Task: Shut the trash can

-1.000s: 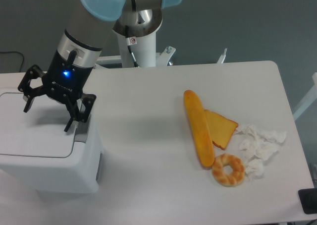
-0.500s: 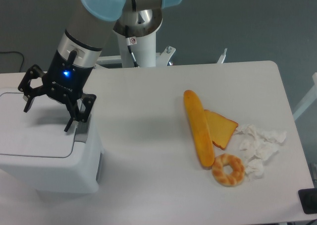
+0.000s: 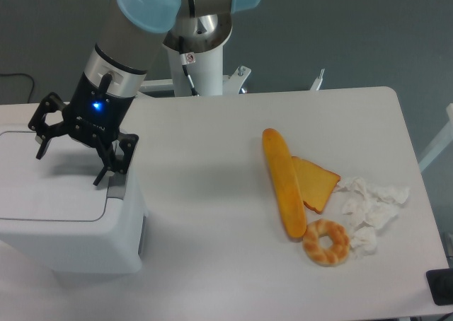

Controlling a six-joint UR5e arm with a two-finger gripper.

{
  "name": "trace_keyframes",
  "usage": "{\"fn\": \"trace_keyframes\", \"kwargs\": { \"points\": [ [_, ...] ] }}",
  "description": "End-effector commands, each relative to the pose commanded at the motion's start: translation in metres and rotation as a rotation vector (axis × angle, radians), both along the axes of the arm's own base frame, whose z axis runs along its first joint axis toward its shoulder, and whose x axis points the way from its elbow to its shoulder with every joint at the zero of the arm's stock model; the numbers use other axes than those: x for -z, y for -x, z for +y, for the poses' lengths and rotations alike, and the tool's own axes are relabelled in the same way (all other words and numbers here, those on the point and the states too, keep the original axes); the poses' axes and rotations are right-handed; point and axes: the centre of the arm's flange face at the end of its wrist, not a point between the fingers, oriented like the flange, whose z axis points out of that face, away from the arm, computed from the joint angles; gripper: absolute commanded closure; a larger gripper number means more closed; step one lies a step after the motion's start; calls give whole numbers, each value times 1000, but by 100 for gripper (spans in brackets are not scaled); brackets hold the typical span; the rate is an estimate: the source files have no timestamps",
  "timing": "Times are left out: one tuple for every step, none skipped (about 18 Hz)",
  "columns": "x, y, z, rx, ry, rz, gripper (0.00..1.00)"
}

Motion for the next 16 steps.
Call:
{"fn": "trace_keyframes", "kwargs": {
  "points": [
    [-1, 1, -1, -3, -2, -2, 0],
    [-3, 5, -3, -10, -4, -1, 0],
    [-5, 5, -5, -11, -9, 3, 0],
    [-6, 6, -6, -13, -10, 7, 0],
    [-10, 11, -9, -14, -19, 19, 0],
    [-15, 15, -14, -7, -32, 43, 0],
    [-21, 19, -19, 10, -48, 79, 0],
    [-27, 23, -24, 26, -62, 117, 0],
    [-32, 29, -30, 42, -78, 153, 0],
    [-34, 33, -34, 61, -88, 186, 0],
    [-39, 34, -39, 81, -101, 222, 0],
    [-46, 43, -49, 85, -113, 264, 0],
    [-53, 51, -61, 85, -120, 301, 0],
    [-56, 58, -73, 84, -119, 339, 0],
    [-58, 63, -82, 88, -114, 376, 0],
    [-57, 66, -88, 99, -106, 409, 0]
  ]
}}
